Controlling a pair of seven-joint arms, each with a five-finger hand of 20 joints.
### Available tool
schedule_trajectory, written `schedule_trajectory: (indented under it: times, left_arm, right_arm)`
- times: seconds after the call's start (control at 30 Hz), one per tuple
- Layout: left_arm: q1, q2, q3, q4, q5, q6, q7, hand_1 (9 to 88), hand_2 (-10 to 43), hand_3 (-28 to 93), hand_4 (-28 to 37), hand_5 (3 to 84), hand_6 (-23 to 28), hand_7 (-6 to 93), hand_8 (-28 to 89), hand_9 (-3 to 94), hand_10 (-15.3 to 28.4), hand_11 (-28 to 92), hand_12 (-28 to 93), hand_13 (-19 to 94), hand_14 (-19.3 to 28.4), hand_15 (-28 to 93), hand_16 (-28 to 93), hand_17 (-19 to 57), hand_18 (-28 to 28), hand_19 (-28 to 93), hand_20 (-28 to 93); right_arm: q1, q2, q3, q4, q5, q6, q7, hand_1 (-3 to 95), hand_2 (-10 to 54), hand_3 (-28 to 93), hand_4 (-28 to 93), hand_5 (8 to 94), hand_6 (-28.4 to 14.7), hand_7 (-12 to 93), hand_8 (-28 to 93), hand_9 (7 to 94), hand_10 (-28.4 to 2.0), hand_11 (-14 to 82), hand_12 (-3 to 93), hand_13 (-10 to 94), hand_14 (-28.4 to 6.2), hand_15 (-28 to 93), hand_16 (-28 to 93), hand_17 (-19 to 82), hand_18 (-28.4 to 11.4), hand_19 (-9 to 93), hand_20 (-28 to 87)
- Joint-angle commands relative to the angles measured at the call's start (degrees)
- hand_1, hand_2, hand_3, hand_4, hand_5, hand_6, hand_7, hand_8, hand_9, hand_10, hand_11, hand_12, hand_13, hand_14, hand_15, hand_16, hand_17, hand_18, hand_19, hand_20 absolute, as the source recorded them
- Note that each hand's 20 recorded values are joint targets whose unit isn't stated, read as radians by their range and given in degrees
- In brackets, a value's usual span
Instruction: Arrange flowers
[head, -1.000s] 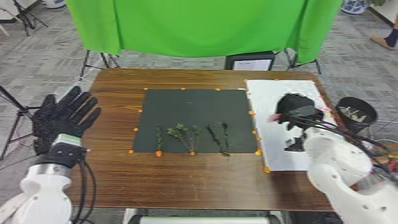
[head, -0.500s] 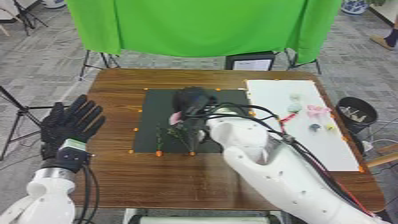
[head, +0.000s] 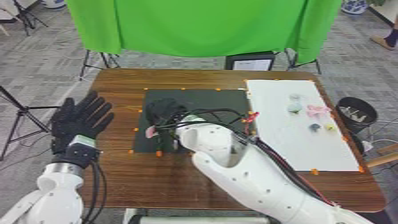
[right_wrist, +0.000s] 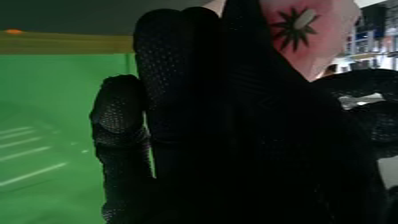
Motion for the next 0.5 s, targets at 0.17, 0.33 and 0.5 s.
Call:
schedule_trajectory:
  times: [0.17, 0.33, 0.5]
  left_arm:
    - [1.81, -1.31, -0.24, -0.73, 0.33, 0.52, -1.8, 24.7, 14.4, 74, -28.2, 48.1, 10.6, 10.0, -7, 40.5, 16.6, 19, 12, 28, 17.3, 36, -7, -5.7, 16.6, 38, 10]
    - [1.18, -1.34, 0.35, -0.41, 0.83, 0.16, -2.07, 26.8, 16.1, 76, -28.0, 48.3, 10.4, 10.1, -7, 40.7, 16.5, 19, 12, 29, 17.2, 37, -7, -5.6, 16.7, 38, 10]
    - [0.79, -1.48, 0.41, -0.15, 1.03, 0.13, -2.69, 26.5, 15.9, 76, -28.0, 48.3, 10.4, 10.3, -7, 40.7, 16.5, 19, 12, 28, 17.2, 37, -7, -5.7, 16.7, 38, 10]
  right_arm:
    - [0.09, -2.13, -1.4, 1.63, -0.21, 0.71, 6.19, 57.7, -9.5, 69, -28, 73.1, 1.9, 34, 2, 86.3, -7.4, 6.2, 36.5, 77, -5.1, 40, 43, 40, -20.7, 82, 41]
    - [0.04, -2.17, -1.59, 1.38, 0.42, 0.01, 8.02, 58.6, -9.5, 69, -28, 72.6, 1.5, 33, 2, 85.5, -7.5, 6.4, 35.9, 77, -4.8, 40, 43, 40, -21.0, 82, 41]
    - [-0.08, -2.06, -1.68, 0.98, 1.22, -1.13, 8.71, 57.2, -9.5, 69, -28, 70.2, 0.6, 31, 1, 83.6, -7.7, 6.3, 35.0, 76, -5.0, 40, 43, 40, -21.0, 82, 40]
